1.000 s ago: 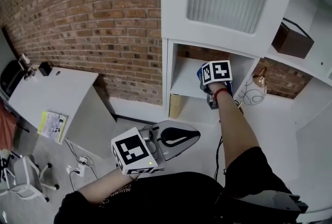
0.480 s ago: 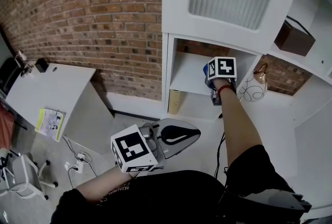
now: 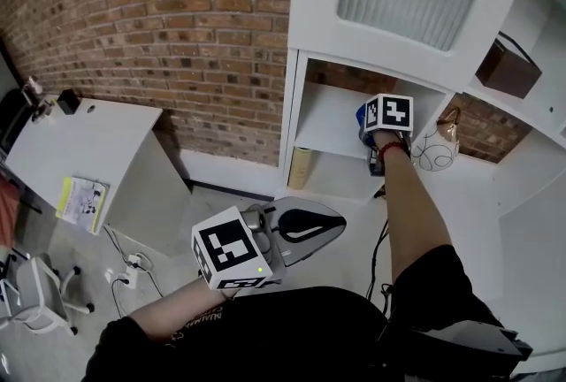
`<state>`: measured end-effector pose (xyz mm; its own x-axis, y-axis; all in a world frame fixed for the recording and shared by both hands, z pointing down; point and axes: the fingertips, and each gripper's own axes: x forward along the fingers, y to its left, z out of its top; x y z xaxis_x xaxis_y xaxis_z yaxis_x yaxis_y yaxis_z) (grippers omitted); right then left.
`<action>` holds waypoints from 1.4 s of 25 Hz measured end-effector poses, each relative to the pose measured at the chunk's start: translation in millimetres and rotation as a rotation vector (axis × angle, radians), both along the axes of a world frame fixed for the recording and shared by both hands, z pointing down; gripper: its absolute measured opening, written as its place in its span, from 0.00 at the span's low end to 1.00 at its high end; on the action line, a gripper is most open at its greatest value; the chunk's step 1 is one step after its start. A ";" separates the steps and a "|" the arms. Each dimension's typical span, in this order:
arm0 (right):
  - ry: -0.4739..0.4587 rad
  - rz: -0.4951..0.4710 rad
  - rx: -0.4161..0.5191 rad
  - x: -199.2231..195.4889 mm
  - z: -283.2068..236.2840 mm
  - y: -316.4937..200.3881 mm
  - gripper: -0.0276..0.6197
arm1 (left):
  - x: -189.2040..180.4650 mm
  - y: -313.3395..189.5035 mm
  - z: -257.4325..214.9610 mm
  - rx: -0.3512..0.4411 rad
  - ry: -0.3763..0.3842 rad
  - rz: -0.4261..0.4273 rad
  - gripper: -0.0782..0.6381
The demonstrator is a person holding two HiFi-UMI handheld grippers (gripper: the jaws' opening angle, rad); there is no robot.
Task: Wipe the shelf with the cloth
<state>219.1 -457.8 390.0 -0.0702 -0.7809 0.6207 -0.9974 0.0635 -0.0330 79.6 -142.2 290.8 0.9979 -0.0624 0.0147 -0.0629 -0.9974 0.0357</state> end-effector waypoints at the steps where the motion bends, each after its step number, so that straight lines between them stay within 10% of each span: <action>1: -0.024 0.003 -0.009 0.9 0.5 -0.5 0.10 | -2.6 -0.5 0.4 -0.001 0.006 -0.005 0.11; 10: -0.308 -0.376 0.110 -94.0 -25.7 0.6 0.11 | -12.6 -2.7 -0.3 0.012 0.044 -0.008 0.11; 17: -0.167 -0.600 0.120 -162.7 -20.3 7.6 0.11 | -11.0 -13.9 7.8 -0.011 0.043 -0.038 0.11; 28: 0.041 -0.537 0.032 -163.8 -0.9 2.9 0.11 | 0.9 -19.8 7.7 -0.002 0.027 -0.032 0.11; 35: -0.011 -0.469 0.033 -143.2 -3.9 3.0 0.10 | 9.1 -20.3 0.6 0.022 0.024 -0.024 0.11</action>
<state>76.0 -454.8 386.0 -0.4265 -0.6824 0.5936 -0.8603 0.5087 -0.0334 88.6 -162.5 291.4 0.9962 -0.0860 -0.0107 -0.0858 -0.9962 0.0159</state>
